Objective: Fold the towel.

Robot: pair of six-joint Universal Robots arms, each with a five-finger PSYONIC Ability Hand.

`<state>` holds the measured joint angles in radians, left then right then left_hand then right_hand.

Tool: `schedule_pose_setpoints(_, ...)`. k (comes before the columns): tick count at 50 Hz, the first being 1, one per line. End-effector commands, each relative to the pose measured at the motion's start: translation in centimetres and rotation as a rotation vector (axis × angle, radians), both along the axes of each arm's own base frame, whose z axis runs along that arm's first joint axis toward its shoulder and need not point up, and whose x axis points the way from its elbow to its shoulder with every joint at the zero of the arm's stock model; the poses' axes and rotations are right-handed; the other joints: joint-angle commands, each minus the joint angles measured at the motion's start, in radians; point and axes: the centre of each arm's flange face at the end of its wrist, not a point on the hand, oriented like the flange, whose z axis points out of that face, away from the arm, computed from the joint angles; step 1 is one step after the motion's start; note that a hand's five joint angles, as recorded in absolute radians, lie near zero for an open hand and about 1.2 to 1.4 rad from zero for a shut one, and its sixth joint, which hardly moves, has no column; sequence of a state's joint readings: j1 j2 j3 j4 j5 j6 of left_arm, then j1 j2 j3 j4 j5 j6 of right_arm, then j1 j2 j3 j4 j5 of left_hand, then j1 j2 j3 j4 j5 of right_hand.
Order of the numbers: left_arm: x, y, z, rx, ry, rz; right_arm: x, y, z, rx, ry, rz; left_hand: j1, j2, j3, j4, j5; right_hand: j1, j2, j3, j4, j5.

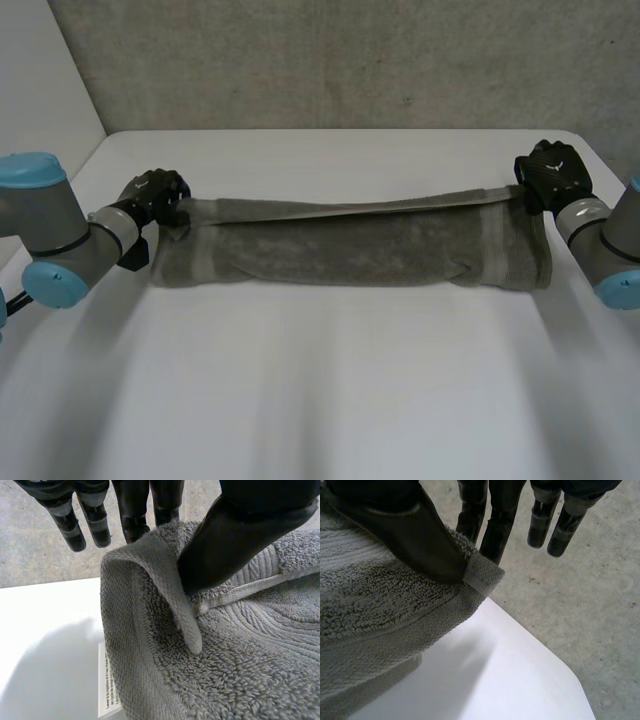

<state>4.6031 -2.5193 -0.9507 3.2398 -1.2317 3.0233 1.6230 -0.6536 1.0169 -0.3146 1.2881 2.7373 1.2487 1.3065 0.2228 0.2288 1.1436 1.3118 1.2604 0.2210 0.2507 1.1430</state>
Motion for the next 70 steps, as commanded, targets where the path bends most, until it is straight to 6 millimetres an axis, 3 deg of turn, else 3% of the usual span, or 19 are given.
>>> schedule_pose_setpoints(1,-0.3,0.0,-0.1,-0.002,0.000,-0.007,0.1,-0.1,-0.6,0.005,0.008,0.001,-0.067,-0.125,-0.048,-0.054,-0.137,0.084,0.136,-0.046,-0.076,0.079)
schedule_pose_setpoints(2,-0.3,0.0,-0.1,-0.002,0.000,-0.007,0.1,-0.1,-0.6,0.007,0.009,0.000,-0.069,-0.127,-0.048,-0.054,-0.139,0.084,0.136,-0.046,-0.076,0.079)
schedule_pose_setpoints(3,-0.4,0.1,-0.1,0.000,0.000,-0.010,0.1,-0.1,-0.6,0.007,0.009,0.000,-0.261,-0.319,-0.048,-0.054,-0.331,0.084,0.136,-0.046,-0.076,0.079)
schedule_pose_setpoints(4,-0.5,0.1,-0.1,-0.004,-0.005,-0.012,0.1,-0.1,-0.6,0.007,0.009,0.001,-0.432,-0.489,-0.048,-0.054,-0.501,-0.351,-0.299,-0.046,-0.076,-0.356)
schedule_pose_setpoints(5,-0.5,0.1,-0.1,-0.004,-0.005,-0.012,0.1,-0.1,-0.5,0.004,0.008,0.001,-0.433,-0.491,-0.048,-0.054,-0.503,-0.776,-0.725,-0.046,-0.076,-0.782)
schedule_pose_setpoints(7,-0.6,0.3,0.0,-0.003,-0.006,-0.018,0.1,-0.1,-0.5,0.002,0.008,0.001,-0.676,-0.734,-0.048,-0.054,-0.745,-0.906,-0.854,-0.046,-0.076,-0.911)
schedule_pose_setpoints(10,-0.7,0.4,0.2,-0.010,-0.005,-0.026,0.2,-0.1,-0.2,-0.004,0.008,0.004,-0.820,-0.878,-0.048,-0.054,-0.890,-1.137,-1.086,-0.046,-0.076,-1.143)
schedule_pose_setpoints(15,-0.7,0.3,1.3,-0.035,0.000,-0.022,0.1,0.0,0.6,-0.018,0.007,0.001,-1.011,-1.069,-0.048,-0.054,-1.081,-1.137,-1.086,-0.046,-0.076,-1.143)
schedule_pose_setpoints(25,-0.2,0.5,4.6,-0.118,0.008,-0.014,0.2,0.2,3.8,-0.092,-0.009,0.006,-1.009,-1.067,-0.048,-0.054,-1.078,-1.137,-1.086,-0.046,-0.076,-1.143)
schedule_pose_setpoints(27,-0.1,0.8,5.2,-0.132,0.011,-0.014,0.0,0.6,5.3,-0.134,-0.017,0.003,-1.006,-1.064,-0.048,-0.054,-1.075,-1.137,-1.086,-0.046,-0.076,-1.143)
schedule_pose_setpoints(33,-0.5,3.0,6.7,-0.145,0.004,-0.061,0.0,1.7,7.4,-0.170,-0.020,0.012,-0.991,-1.049,-0.048,-0.054,-1.061,-1.137,-1.086,-0.046,-0.076,-1.143)
schedule_pose_setpoints(37,-0.9,4.7,6.7,-0.140,-0.029,-0.126,0.1,3.8,8.1,-0.120,-0.017,0.035,-0.982,-1.040,-0.048,-0.054,-1.052,-1.137,-1.086,-0.046,-0.076,-1.143)
schedule_pose_setpoints(41,-0.9,5.6,6.0,-0.139,-0.104,-0.154,0.2,5.7,7.9,-0.026,-0.012,0.067,-0.979,-1.037,-0.048,-0.054,-1.049,-1.137,-1.086,-0.046,-0.076,-1.143)
schedule_pose_setpoints(43,-0.9,6.0,5.4,-0.144,-0.156,-0.169,0.1,7.7,7.1,0.083,-0.002,0.093,-0.979,-1.037,-0.048,-0.054,-1.049,-1.137,-1.086,-0.046,-0.076,-1.143)
schedule_pose_setpoints(46,-1.0,6.9,4.2,-0.167,-0.279,-0.200,0.0,8.6,6.9,0.123,0.005,0.104,-0.982,-1.040,-0.048,-0.054,-1.052,-1.137,-1.086,-0.046,-0.076,-1.143)
schedule_pose_setpoints(48,-0.8,7.0,3.4,-0.209,-0.394,-0.220,-0.9,10.0,6.2,0.168,0.040,0.097,-0.979,-1.037,-0.048,-0.054,-1.049,-1.137,-1.086,-0.046,-0.076,-1.143)
schedule_pose_setpoints(51,-0.7,6.9,3.2,-0.227,-0.434,-0.227,-1.8,11.0,5.4,0.179,0.109,0.085,-0.982,-1.040,-0.048,-0.054,-1.052,-1.137,-1.086,-0.046,-0.076,-1.143)
schedule_pose_setpoints(62,-1.0,3.7,1.8,-0.369,-0.497,-0.157,-2.4,13.1,2.4,0.247,0.237,0.097,-0.976,-1.034,-0.048,-0.054,-1.046,-1.137,-1.086,-0.046,-0.076,-1.143)
schedule_pose_setpoints(70,-2.9,0.4,1.1,-0.498,-0.493,-0.067,-2.4,14.0,1.3,0.284,0.234,0.102,-0.962,-1.020,-0.048,-0.054,-1.031,-1.137,-1.086,-0.046,-0.076,-1.143)
